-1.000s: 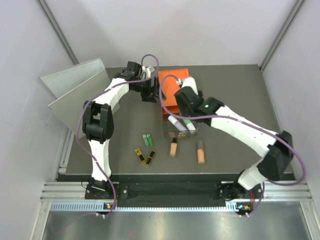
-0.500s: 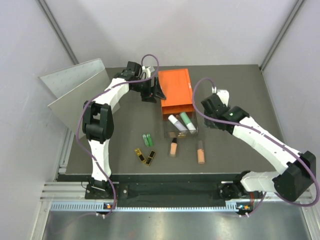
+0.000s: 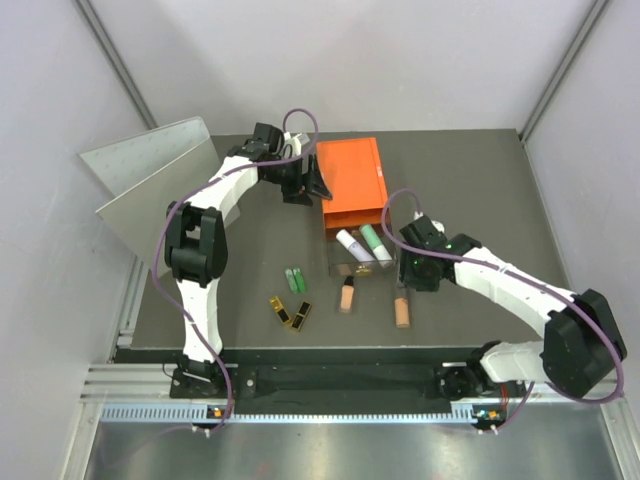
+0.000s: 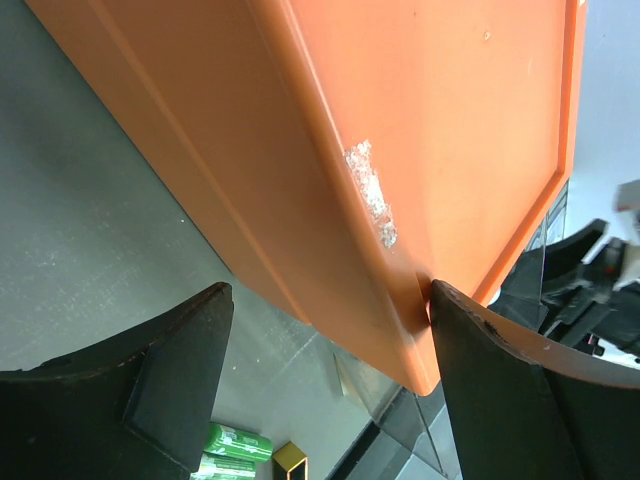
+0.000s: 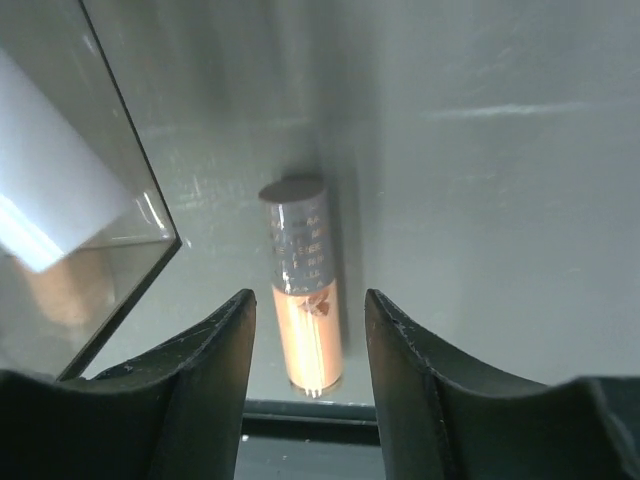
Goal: Organize the makeup
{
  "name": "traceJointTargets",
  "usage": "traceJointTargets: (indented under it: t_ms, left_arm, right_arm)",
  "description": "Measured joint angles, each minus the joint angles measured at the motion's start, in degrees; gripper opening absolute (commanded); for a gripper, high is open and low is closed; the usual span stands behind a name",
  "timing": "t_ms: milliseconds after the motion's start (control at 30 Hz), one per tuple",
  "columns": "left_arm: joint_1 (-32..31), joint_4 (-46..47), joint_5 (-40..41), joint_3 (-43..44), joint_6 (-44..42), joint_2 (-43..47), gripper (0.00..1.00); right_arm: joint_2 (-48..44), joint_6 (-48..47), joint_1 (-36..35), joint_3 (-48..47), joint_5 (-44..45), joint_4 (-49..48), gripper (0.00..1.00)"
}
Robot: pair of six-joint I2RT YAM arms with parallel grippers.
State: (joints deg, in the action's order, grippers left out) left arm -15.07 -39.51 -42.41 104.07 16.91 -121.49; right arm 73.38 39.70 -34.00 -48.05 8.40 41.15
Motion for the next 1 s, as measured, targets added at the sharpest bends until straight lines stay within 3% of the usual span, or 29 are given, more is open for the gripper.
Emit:
traceJointTargets:
  t_ms: [200,333,600,733,1000]
  left_arm:
    - [0.07,-0.11,-0.52,-0.26,0.0,0.0,0.82]
    - [0.2,-0.2,-1.29,-0.37,0.0,0.0,0.82]
    - [0.2,-0.07,-1.09,-0.57,-0.15,-0.04,0.83]
    - [0.2,-0.04,-1.11,-0.55,-0.15,-0.04,0.83]
    - [0.2,-0.79,-1.33,0.37,-0.13,-0.63,0.83]
  right_arm:
    - [3.15,0.0,0.07,0.81,-5.27,-1.14,0.47]
    - [4.31,-0.22,0.07,1.66,-7.61,-2.43,0.35]
    - [8.0,0.24,0.13,3.78,-9.97,-5.9,0.27]
    - [8.0,0.37,0.17,3.82,-9.97,-5.97,0.01]
    - [6.82,0.81,0.13,4.92,-8.9,-6.56,0.0]
